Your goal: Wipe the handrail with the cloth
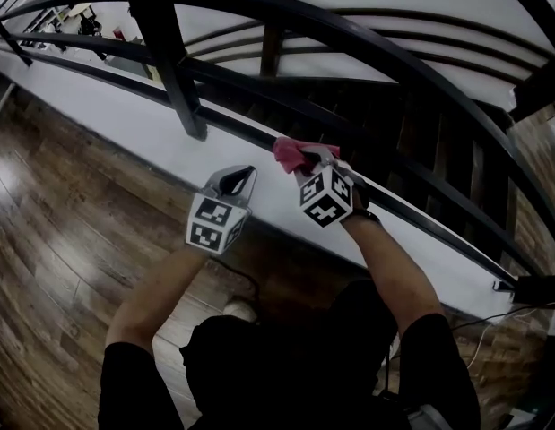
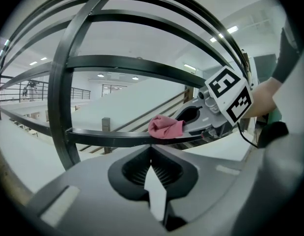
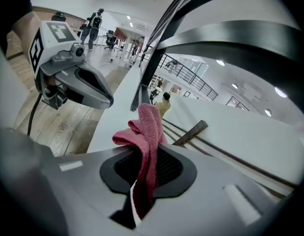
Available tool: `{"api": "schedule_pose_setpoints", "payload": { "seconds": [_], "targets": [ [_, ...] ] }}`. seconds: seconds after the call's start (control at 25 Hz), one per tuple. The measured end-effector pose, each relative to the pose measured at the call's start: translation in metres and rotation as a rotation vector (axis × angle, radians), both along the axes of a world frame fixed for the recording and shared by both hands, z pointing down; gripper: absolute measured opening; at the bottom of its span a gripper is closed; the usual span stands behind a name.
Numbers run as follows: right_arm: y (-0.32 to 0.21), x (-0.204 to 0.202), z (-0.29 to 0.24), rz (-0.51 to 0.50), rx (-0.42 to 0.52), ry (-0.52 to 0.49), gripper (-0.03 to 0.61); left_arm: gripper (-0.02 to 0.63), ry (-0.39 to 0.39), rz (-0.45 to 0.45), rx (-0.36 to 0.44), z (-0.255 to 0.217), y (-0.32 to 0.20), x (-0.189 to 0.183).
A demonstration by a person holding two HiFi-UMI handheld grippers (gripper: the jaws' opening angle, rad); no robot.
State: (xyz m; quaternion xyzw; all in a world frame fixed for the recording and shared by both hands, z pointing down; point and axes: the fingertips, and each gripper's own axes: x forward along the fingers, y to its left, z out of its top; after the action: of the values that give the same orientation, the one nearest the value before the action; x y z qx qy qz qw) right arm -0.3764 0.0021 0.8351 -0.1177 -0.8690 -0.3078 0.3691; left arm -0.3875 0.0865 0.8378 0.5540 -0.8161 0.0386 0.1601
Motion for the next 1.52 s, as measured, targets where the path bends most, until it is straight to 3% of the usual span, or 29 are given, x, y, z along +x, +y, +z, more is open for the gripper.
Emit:
{"api": "schedule_pose_setpoints", "payload": {
  "seconds": [0.28,0.64,0.8,1.08,1.32,1.52],
  "targets": [
    [0.023,-0.031,0.002,-0.027,0.031,-0.029,0.051,0.0,0.098,-0.21,0.067,0.017,0.044,-0.036],
    [0.038,-0.047,-0.001,-0.023,-0.012,-0.004,0.051,0.0,0.185,-0.356,0.159,0.022,0.073,-0.047],
    [0.052,-0.064,-0.002,-0.022,-0.044,-0.015,0.051,0.0,0.212,-0.399,0.192,0.02,0.075,-0.054],
    [0.068,-0.092,-0.003,0.001,-0.071,0.0,0.051,0.0,0.192,-0.44,0.209,0.017,0.081,-0.064],
    [0.088,-0.116,-0.002,-0.023,-0.058,0.009,0.051,0.0,0.237,-0.46,0.255,0.017,0.093,-0.066],
    [0.098,-0.13,-0.002,-0.033,-0.049,0.011,0.051,0.0,0.227,-0.466,0.256,0.018,0.104,-0.069]
  ]
}}
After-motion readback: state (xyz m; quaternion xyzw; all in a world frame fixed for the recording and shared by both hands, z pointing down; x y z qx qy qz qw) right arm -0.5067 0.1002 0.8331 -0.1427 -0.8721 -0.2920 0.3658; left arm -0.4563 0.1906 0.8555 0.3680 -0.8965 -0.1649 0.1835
